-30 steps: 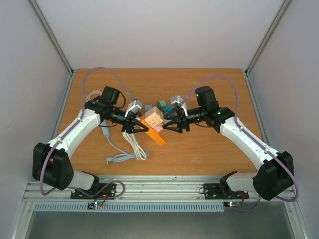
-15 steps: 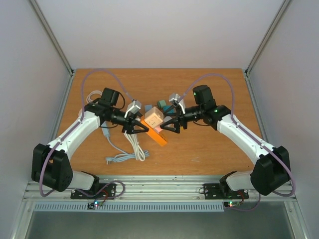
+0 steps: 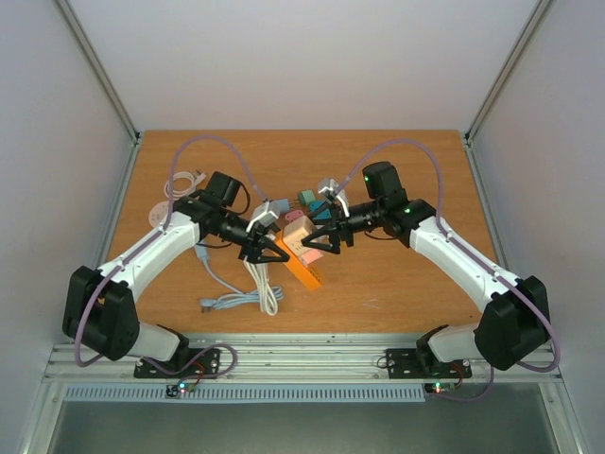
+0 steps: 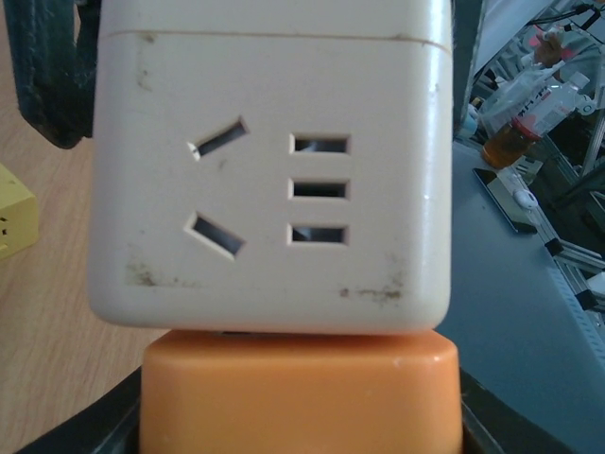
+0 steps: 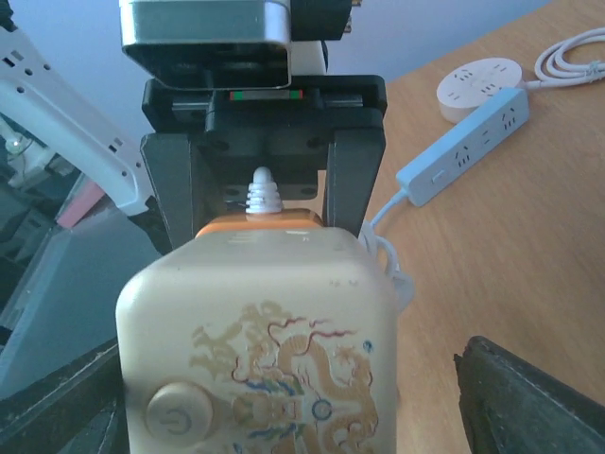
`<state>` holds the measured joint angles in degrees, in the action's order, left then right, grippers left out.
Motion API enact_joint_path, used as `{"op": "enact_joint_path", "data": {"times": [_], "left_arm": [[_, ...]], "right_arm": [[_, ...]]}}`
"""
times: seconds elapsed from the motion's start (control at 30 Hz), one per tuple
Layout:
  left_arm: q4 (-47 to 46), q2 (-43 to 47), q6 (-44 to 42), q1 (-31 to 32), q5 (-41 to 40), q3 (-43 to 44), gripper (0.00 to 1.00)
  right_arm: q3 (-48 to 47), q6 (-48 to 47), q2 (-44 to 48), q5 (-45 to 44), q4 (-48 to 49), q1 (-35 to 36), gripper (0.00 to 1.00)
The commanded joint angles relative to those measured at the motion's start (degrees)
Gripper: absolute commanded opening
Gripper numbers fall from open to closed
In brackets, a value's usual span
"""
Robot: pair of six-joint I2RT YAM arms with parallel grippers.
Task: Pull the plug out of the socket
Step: Remove the plug from the socket.
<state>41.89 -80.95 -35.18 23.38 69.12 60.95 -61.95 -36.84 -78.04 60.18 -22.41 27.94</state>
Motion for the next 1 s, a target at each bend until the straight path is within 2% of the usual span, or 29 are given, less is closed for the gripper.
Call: {"op": "enact_joint_path", "data": {"times": [0.0, 0.2, 0.4, 0.57, 0.67, 0.87, 0.97], "left_arm": [[-0.7, 0.5, -1.9, 0.4, 3.1, 1.9, 0.00], [-5.0, 2.2, 1.5, -0.4, 4.2, 1.2, 0.00], [-9.9, 3.0, 6.7, -2.7, 6.9, -0.1, 0.00], [-10.4, 3.8, 7.0, -3.4, 7.9, -0.8, 0.00], [-10.3, 3.8, 6.6, -3.4, 8.2, -0.9, 0.00], [-9.9, 3.8, 6.5, -3.5, 9.1, -0.4, 0.00], [-10.0, 3.8, 6.8, -4.0, 9.7, -0.3, 0.00]], "right_arm": [[-2.5, -1.0, 0.0, 1.7, -1.5, 0.6, 0.89], [-0.9, -5.9, 0.0, 3.5, -3.2, 0.6, 0.94], [0.0, -7.2, -0.1, 2.4, -3.0, 0.6, 0.94], [0.4, -6.3, -1.2, 0.2, -1.8, 0.6, 0.91], [0.5, -5.1, -1.5, 0.5, -0.8, 0.6, 0.79], [0.7, -6.1, -1.5, 1.9, -1.6, 0.6, 0.47], [0.4, -7.4, -1.6, 3.7, -3.2, 0.6, 0.35]]}}
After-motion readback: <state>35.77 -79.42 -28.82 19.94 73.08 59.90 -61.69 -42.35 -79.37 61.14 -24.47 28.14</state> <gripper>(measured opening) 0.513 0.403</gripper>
